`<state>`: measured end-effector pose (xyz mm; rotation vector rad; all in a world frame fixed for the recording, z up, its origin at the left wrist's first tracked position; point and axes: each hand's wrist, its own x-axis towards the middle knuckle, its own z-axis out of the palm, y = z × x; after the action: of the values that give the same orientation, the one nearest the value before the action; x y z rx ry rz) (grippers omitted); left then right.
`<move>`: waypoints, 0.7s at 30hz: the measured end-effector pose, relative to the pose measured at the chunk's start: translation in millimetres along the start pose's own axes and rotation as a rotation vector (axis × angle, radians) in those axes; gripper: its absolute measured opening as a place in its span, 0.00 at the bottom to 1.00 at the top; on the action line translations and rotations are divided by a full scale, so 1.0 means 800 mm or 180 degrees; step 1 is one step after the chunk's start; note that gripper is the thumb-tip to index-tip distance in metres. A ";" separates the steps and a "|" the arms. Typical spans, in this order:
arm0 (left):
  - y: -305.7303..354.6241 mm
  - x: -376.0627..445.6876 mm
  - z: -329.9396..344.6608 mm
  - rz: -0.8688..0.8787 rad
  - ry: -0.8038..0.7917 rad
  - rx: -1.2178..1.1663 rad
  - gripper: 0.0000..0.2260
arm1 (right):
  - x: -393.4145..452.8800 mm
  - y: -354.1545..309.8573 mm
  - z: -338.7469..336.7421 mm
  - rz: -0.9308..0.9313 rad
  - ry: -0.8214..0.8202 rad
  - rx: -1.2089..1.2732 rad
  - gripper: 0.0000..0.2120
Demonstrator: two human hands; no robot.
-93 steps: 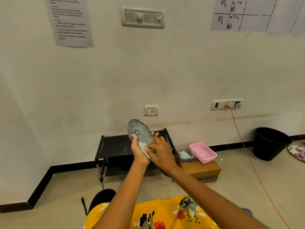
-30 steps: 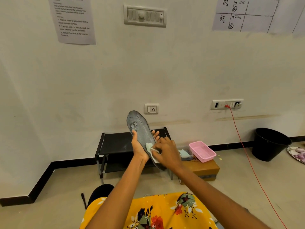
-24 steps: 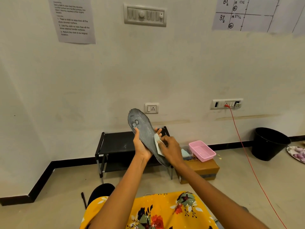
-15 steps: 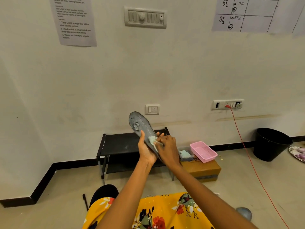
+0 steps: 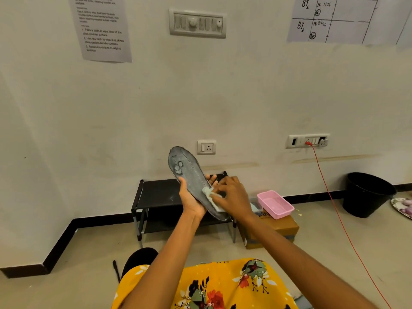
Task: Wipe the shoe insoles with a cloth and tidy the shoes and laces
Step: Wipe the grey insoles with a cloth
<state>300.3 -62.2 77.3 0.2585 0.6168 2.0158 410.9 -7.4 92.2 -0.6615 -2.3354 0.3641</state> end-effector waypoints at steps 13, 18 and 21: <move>0.003 0.007 0.003 -0.0188 -0.0075 0.0148 0.35 | -0.016 -0.003 0.022 0.0877 -0.0053 0.0969 0.06; -0.015 -0.004 0.010 -0.0394 -0.0040 0.0216 0.30 | -0.005 -0.017 0.034 0.0877 0.0292 0.0764 0.08; 0.000 -0.002 -0.004 -0.0352 0.0010 0.0007 0.29 | -0.019 -0.016 0.029 0.0091 -0.0053 0.0540 0.12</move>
<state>300.0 -64.8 74.8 0.2177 0.6221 1.9097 400.2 -28.3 73.0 -0.6117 -2.2817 0.5755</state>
